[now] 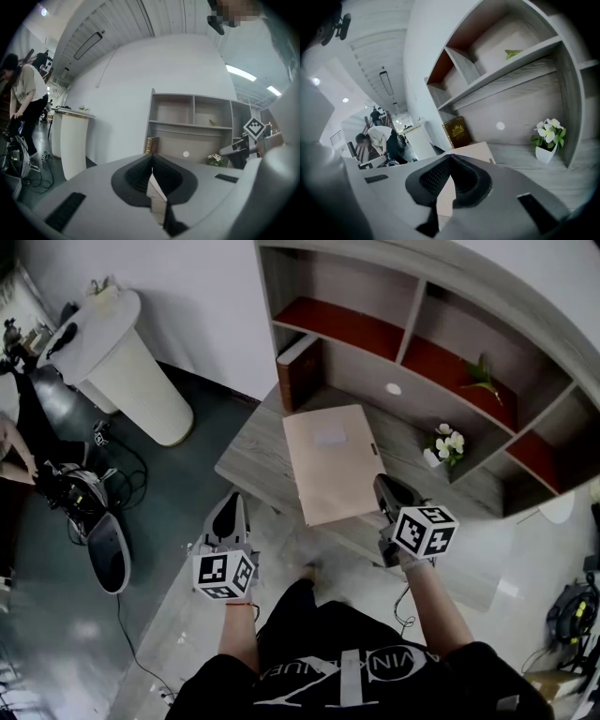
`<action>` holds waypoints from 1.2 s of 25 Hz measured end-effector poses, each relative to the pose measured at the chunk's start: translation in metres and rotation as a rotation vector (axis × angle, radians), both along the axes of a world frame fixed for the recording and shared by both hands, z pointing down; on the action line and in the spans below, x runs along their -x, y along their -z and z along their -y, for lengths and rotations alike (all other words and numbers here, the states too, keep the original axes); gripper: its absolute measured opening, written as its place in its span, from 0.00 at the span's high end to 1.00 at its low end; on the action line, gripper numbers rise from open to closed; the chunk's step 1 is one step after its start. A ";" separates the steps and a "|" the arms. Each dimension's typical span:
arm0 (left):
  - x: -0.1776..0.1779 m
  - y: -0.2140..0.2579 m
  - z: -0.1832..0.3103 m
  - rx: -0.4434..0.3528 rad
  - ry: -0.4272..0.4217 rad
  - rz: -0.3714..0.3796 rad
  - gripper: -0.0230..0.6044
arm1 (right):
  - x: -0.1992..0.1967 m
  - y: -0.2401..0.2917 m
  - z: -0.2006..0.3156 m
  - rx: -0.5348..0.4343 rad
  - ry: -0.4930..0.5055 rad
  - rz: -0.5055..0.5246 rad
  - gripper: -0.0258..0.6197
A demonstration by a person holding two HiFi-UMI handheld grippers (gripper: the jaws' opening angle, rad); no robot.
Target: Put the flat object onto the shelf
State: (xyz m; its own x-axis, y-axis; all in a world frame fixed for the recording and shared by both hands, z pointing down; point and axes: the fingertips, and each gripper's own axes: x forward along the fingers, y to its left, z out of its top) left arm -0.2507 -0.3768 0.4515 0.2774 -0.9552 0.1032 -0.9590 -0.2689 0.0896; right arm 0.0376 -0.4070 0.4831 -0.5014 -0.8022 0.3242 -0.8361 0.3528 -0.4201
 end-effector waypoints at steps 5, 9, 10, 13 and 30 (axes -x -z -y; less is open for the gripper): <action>0.002 0.011 -0.001 -0.029 0.016 0.009 0.95 | -0.006 0.016 0.001 -0.099 0.020 -0.029 0.95; 0.006 0.023 -0.002 -0.048 0.025 0.009 0.95 | -0.007 0.032 0.000 -0.170 0.029 -0.053 0.95; 0.007 0.025 -0.003 -0.051 0.029 0.010 0.96 | -0.008 0.035 0.000 -0.187 0.032 -0.065 0.95; 0.009 0.031 -0.003 -0.065 0.039 0.011 0.96 | -0.010 0.043 -0.001 -0.231 0.038 -0.088 0.95; 0.008 0.060 -0.001 -0.135 0.058 0.017 0.96 | -0.017 0.070 -0.003 -0.365 0.050 -0.134 0.95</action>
